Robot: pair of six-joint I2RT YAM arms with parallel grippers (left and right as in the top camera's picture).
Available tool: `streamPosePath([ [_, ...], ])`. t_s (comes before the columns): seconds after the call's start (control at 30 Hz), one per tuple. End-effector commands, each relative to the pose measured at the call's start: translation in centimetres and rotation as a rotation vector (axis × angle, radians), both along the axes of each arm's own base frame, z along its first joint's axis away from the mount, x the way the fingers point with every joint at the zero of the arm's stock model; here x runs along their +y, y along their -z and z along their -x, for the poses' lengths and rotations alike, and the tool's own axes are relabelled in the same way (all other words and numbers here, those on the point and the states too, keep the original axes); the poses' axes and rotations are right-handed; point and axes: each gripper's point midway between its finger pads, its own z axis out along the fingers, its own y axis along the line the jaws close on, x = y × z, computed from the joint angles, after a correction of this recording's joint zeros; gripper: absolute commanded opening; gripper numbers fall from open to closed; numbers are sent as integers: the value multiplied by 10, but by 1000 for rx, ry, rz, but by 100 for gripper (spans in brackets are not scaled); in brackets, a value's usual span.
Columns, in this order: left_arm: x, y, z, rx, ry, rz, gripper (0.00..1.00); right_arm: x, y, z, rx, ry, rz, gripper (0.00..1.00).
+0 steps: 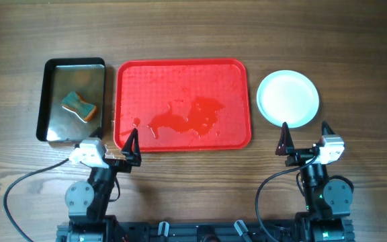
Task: Clean dirty plates on tray and stack at the side
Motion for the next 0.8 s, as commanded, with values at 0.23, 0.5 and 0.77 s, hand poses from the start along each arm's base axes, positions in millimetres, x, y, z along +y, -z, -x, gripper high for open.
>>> streamPosePath([
  [0.23,10,3,-1,-26,-47,-180,100,1,-2,0,-8,-7,-10,100],
  [0.5,16,4,-2,-18,-83,-182,100,1,-2,0,-8,-7,-9,100],
  [0.77,23,4,-2,-13,-121,-185,100,1,-2,0,-8,-7,-9,100],
])
